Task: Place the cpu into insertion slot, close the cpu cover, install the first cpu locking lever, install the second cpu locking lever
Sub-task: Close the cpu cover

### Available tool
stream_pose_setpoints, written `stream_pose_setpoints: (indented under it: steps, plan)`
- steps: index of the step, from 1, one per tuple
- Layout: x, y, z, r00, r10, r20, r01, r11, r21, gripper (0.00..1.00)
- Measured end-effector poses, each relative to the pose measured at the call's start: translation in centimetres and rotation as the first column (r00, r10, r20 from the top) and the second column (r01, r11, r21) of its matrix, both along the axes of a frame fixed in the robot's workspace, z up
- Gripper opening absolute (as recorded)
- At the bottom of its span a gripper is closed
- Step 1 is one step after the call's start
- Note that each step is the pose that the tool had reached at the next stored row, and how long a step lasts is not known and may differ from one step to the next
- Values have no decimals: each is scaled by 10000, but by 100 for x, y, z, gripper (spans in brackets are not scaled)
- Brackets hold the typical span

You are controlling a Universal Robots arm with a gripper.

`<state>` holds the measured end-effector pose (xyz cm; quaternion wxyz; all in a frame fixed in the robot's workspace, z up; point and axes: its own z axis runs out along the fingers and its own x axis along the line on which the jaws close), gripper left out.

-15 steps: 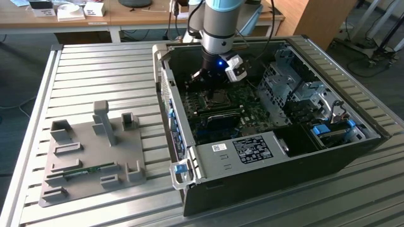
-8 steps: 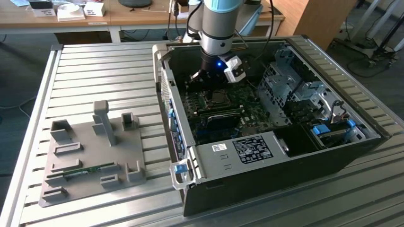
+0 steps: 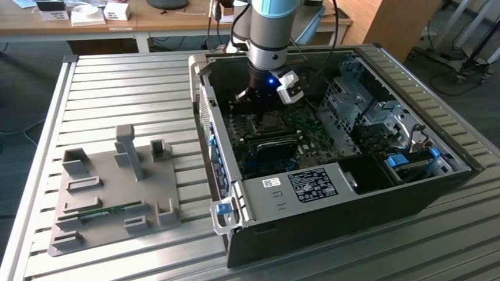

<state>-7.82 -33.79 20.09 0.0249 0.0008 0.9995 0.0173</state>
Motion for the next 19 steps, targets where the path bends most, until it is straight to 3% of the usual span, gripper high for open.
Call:
stream_pose_setpoints:
  steps: [19]
  plan:
    - [-22,0,-26,10000,0,41,0,10000,0,11]
